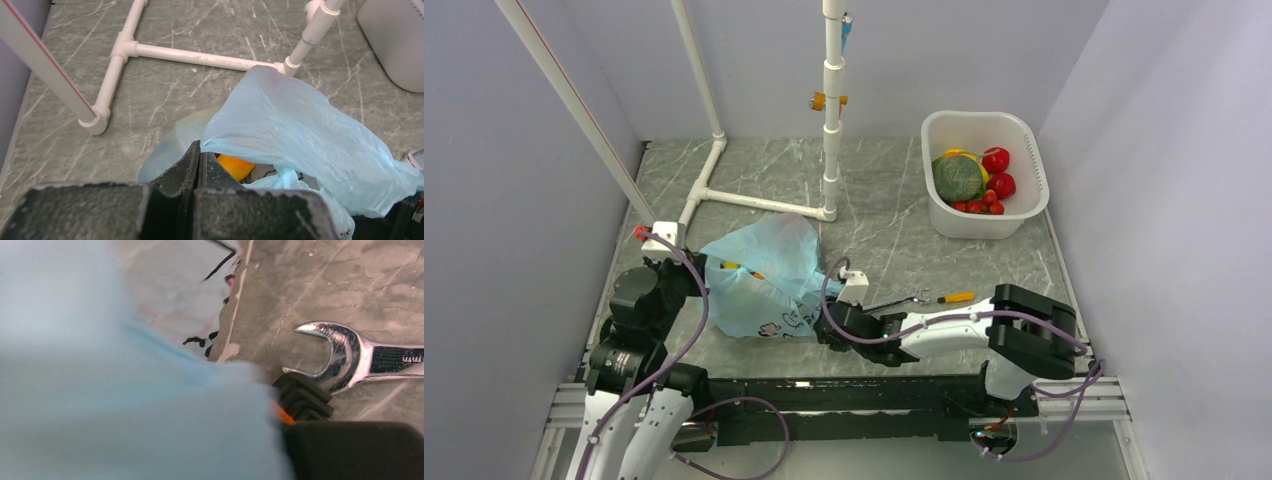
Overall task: Take the fake fruits out of the plastic bag
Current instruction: Adjust the plastic bag at the center of the board.
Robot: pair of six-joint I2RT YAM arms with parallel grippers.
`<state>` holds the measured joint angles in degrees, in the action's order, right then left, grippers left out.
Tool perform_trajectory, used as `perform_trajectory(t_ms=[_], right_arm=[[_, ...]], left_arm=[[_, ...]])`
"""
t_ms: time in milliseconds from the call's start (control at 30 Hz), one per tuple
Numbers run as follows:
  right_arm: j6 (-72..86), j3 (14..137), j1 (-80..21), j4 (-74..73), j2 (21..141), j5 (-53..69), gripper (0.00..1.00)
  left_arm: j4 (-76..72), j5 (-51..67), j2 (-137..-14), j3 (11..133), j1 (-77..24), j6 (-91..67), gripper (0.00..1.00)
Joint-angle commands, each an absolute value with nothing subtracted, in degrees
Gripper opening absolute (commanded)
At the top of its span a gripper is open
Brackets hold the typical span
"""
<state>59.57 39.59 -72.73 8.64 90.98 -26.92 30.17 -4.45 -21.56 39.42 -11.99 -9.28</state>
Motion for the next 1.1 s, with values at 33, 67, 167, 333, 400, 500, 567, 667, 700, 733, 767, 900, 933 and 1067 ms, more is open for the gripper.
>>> perform_trajectory(t_ms=[33,67,167,333,400,500,567,667,700,733,767,900,933,1067], right_arm=[[49.71,41.53,-75.66,6.07,84.01,-30.76,0.5],[48.76,41.26,-75.65,5.51,82.47,-30.53,0.57],[45.13,41.22,-75.79,4.35,77.93,-27.11,0.78],[43.2,41.38,-78.39,2.81,71.37,-25.39,0.86],[42.83,40.19,-79.1,4.55,69.29,-25.22,0.89],[42.95,41.1,-79.28,2.26,68.13,-28.89,0.95],[43.21,42.84,-79.16,-1.28,68.21,-33.02,0.99],[44.86,46.13,-77.21,-6.72,68.88,-38.08,0.99],[45.62,46.86,-76.4,-7.74,69.05,-38.95,0.99],[46.36,47.03,-75.39,-8.12,69.19,-39.34,0.98],[46.86,46.8,-74.25,-7.75,69.14,-39.48,0.97],[45.19,41.69,-68.19,1.04,69.08,-35.87,0.8],[44.77,40.38,-66.57,3.32,69.53,-34.08,0.76],[41.76,37.52,-62.44,9.96,72.63,-31.34,0.71]], left_arm=[[26.01,2.38,-23.11,39.17,-11.78,-8.33,0.0],[25.52,3.63,-23.19,38.99,-11.78,-8.29,0.0],[24.26,8.04,-23.7,38.53,-11.78,-7.6,0.0],[24.15,12.95,-26.25,39.05,-11.78,-7.08,0.0],[24.01,14.22,-26.83,39.07,-11.78,-7.01,0.0],[23.74,15.23,-26.83,38.94,-11.78,-7.0,0.0],[23.75,15.06,-26.6,38.83,-11.77,-7.03,0.0],[23.73,14.59,-26.22,38.78,-11.73,-7.1,0.0],[23.76,14.28,-26.15,38.81,-11.77,-7.12,0.0],[23.87,13.87,-25.99,38.84,-11.78,-7.1,0.0],[23.89,13.4,-25.62,38.85,-11.78,-7.11,0.0],[23.69,12.15,-24.63,38.63,-11.78,-7.11,0.0],[23.6,12.18,-24.46,38.52,-11.78,-7.12,0.0],[23.36,13.36,-24.97,38.49,-11.78,-6.89,0.0]])
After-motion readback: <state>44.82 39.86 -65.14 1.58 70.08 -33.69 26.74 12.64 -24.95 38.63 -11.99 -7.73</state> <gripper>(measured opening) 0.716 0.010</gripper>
